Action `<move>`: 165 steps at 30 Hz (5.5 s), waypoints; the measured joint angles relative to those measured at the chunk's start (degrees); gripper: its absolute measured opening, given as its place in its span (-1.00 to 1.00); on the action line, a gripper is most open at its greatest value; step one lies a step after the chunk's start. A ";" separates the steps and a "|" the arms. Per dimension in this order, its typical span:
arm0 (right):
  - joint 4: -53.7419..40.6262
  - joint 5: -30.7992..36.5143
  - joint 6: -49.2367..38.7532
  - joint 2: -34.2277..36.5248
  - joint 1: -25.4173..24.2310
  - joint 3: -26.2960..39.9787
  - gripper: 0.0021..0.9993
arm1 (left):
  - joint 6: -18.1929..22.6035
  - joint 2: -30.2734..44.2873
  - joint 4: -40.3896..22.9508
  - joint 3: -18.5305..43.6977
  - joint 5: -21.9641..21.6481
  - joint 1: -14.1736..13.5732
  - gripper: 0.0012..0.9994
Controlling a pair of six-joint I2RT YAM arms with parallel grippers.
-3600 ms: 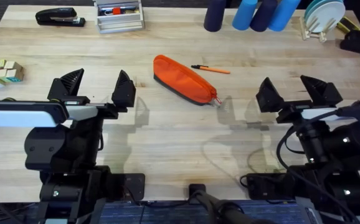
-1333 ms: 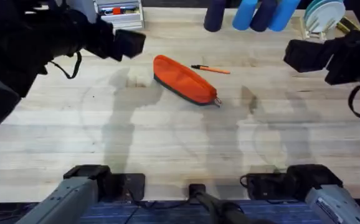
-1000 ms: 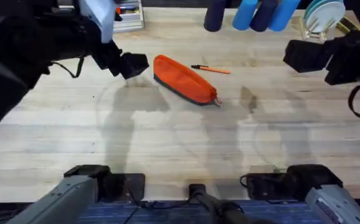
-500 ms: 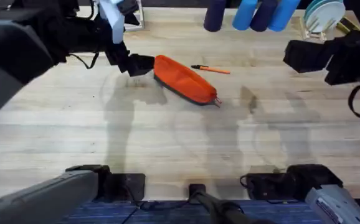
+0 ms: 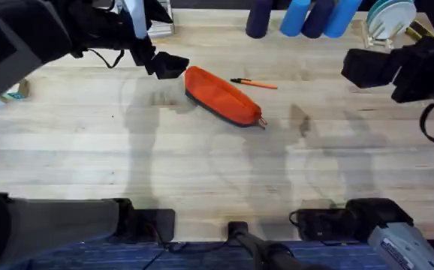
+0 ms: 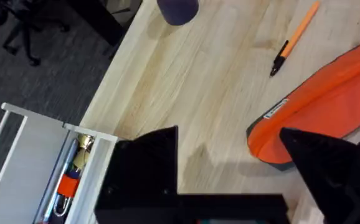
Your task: Unzip the bag, pick up the pens from the table one at a time and place them inside, then zip the bag closed.
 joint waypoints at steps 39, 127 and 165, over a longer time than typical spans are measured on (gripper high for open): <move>-0.07 0.00 0.04 0.00 0.00 0.00 1.00 | 0.00 12.92 -2.24 0.00 7.20 -2.94 0.99; -13.87 -34.95 1.81 22.72 0.10 0.09 0.99 | -0.02 13.42 -2.45 0.00 8.03 -3.26 -0.92; 4.52 -34.52 2.40 41.88 11.43 -1.11 0.99 | -0.02 13.42 -2.44 0.00 8.03 -3.26 -0.92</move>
